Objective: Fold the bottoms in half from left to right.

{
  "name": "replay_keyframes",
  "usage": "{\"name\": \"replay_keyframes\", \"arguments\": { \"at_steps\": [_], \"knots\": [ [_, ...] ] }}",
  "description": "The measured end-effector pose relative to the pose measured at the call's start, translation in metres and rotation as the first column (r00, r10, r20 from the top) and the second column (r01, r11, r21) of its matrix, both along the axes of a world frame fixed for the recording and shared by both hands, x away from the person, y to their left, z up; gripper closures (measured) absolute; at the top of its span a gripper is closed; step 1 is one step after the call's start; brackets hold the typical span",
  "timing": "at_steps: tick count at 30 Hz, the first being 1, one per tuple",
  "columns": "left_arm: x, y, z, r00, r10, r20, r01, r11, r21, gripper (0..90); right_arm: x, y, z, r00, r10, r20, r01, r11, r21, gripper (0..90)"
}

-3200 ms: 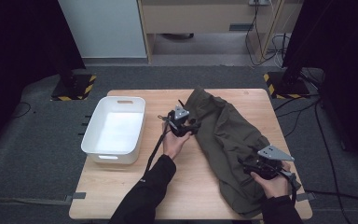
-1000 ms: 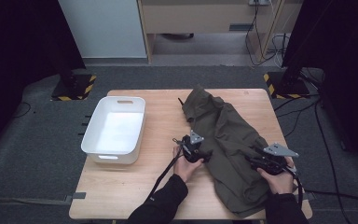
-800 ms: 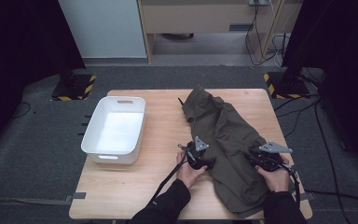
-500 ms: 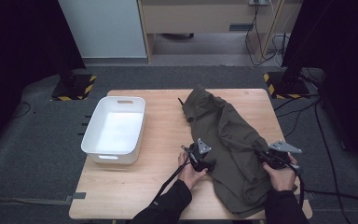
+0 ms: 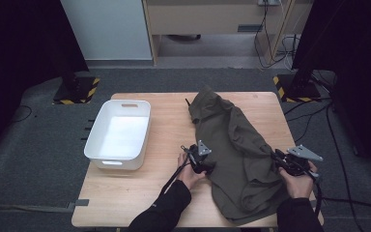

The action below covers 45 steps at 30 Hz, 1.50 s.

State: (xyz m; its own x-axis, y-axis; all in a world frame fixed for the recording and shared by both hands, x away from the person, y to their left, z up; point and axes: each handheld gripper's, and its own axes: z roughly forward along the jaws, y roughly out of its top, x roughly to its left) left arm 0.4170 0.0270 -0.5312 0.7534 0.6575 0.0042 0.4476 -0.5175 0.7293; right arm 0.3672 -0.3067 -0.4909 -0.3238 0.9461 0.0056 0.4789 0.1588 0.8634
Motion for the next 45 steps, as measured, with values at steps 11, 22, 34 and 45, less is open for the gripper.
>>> {"name": "replay_keyframes", "arguments": {
  "at_steps": [11, 22, 34, 45],
  "knots": [
    [0.005, 0.032, 0.010, 0.9995, 0.029, 0.009, -0.029, 0.9996, 0.003, 35.4, 0.000, 0.025, 0.012, 0.9909, 0.116, 0.069, -0.119, 0.992, 0.047, 58.8],
    [-0.031, 0.047, 0.027, 0.9987, 0.046, -0.023, -0.048, 0.9921, -0.116, 32.0, 0.005, 0.041, 0.014, 0.9850, 0.159, 0.067, -0.163, 0.985, 0.063, 52.9],
    [-0.055, 0.037, 0.006, 0.9987, -0.004, -0.051, 0.001, 0.9983, -0.059, 28.1, 0.020, 0.071, -0.007, 0.9728, 0.231, -0.022, -0.230, 0.973, 0.024, 55.3],
    [-0.061, 0.036, 0.000, 0.9990, -0.038, -0.022, 0.038, 0.9993, -0.002, 31.5, 0.018, 0.070, -0.010, 0.9666, 0.244, -0.078, -0.245, 0.970, 0.001, 85.7]
  ]
}}
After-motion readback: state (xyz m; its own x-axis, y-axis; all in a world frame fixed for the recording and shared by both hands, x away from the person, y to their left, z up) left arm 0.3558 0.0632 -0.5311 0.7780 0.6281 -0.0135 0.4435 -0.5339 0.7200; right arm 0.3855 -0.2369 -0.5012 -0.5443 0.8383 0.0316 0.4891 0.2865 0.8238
